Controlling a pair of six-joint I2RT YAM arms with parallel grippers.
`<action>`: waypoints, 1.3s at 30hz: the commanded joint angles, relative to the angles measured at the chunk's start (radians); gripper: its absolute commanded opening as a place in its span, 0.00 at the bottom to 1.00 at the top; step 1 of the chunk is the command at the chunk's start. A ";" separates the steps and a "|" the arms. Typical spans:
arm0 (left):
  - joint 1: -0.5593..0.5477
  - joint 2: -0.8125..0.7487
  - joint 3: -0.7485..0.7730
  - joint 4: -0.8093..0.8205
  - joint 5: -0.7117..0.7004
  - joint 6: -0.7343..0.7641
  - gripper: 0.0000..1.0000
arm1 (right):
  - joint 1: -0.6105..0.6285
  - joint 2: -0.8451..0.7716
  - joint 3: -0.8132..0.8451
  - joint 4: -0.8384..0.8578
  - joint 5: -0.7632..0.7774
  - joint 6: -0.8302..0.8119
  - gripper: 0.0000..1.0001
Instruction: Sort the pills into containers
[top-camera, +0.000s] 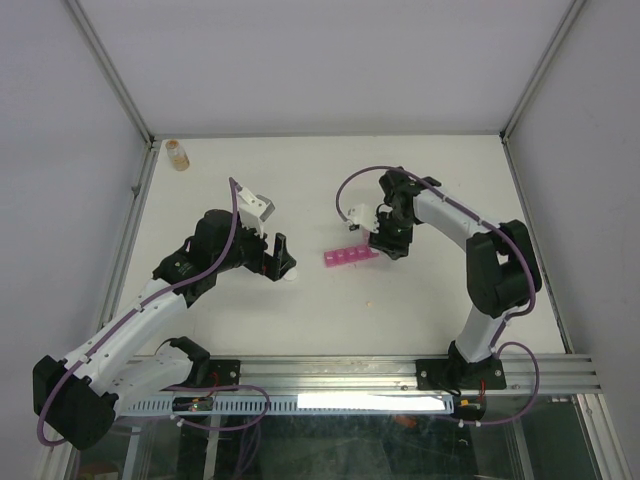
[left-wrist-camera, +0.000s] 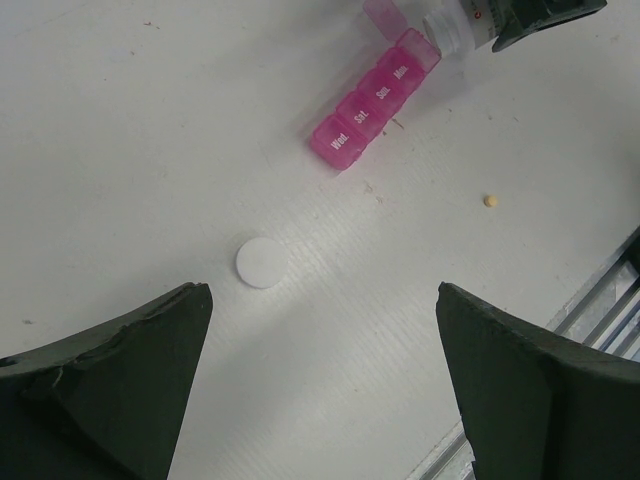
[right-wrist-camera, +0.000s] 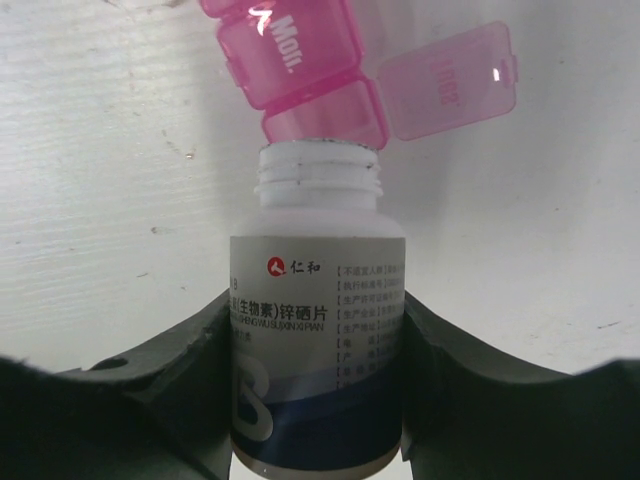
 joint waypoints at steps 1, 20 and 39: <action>0.012 -0.007 -0.005 0.057 0.020 0.031 0.99 | -0.004 -0.040 0.056 -0.023 -0.085 0.015 0.00; 0.013 -0.009 -0.007 0.056 0.029 0.031 0.99 | -0.005 -0.024 0.039 -0.029 -0.051 0.023 0.00; 0.015 -0.007 -0.004 0.056 0.032 0.031 0.99 | 0.012 -0.064 -0.021 0.097 0.054 0.024 0.00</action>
